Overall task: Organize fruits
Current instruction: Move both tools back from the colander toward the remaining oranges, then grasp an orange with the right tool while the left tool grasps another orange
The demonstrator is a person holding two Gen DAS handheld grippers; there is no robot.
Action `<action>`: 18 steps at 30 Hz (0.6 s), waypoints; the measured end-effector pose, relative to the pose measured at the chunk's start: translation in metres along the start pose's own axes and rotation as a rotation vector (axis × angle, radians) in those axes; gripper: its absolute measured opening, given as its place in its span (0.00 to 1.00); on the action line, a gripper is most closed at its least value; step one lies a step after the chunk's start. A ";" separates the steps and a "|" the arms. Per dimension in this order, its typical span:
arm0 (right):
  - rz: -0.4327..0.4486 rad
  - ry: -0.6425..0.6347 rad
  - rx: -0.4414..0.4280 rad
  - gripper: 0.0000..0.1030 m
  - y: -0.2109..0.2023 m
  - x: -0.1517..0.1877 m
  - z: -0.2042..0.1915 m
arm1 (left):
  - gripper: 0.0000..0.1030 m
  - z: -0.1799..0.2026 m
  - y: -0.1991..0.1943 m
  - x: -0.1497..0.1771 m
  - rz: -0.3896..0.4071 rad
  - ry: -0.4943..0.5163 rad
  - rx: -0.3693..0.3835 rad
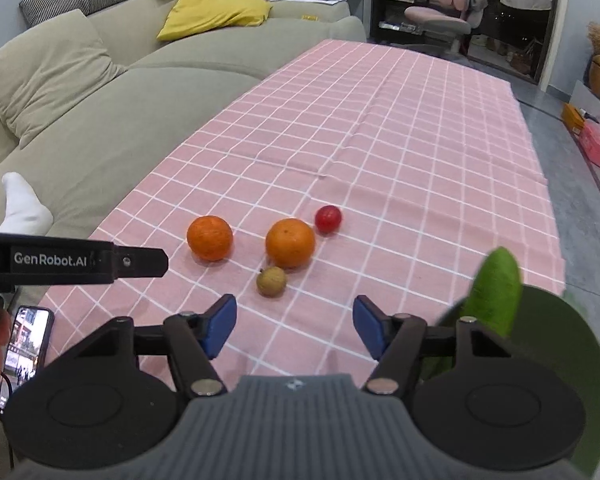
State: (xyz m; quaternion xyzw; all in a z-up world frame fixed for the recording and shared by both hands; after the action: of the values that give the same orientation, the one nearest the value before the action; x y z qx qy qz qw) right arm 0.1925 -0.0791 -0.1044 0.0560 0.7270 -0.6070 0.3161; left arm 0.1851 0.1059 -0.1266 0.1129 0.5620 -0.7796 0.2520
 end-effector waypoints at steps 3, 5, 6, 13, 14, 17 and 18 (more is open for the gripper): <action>-0.011 0.009 -0.001 0.55 0.017 -0.008 0.000 | 0.62 -0.002 0.013 -0.007 -0.002 0.007 -0.001; -0.016 0.022 -0.003 0.54 0.029 -0.015 0.001 | 0.62 -0.003 0.023 -0.012 -0.005 0.008 -0.004; -0.018 0.028 -0.002 0.54 0.035 -0.018 0.002 | 0.61 -0.005 0.027 -0.014 -0.007 0.007 -0.007; -0.025 0.053 0.000 0.53 0.069 -0.040 0.008 | 0.61 -0.015 0.059 -0.028 -0.033 -0.056 -0.001; -0.030 0.054 0.000 0.53 0.074 -0.042 0.009 | 0.61 -0.017 0.062 -0.029 -0.035 -0.066 0.001; -0.040 0.044 0.012 0.53 0.088 -0.045 0.011 | 0.61 -0.021 0.069 -0.033 -0.044 -0.091 0.012; -0.042 0.041 0.014 0.53 0.091 -0.046 0.011 | 0.61 -0.023 0.072 -0.034 -0.048 -0.101 0.016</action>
State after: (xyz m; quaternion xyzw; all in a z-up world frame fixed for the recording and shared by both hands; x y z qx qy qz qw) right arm 0.2756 -0.0522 -0.1582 0.0553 0.7302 -0.6172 0.2878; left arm 0.2489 0.1193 -0.1774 0.0620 0.5449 -0.7947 0.2602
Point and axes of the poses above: each gripper's, at about its wrist camera, not at the fingertips, and y roughly the way its jaws point, z to its right, x to its underside, the point moved 7 cm from there along y, roughly the way its jaws point, and after that the axes turned 6 degrees about -z, right-handed, at the moved point
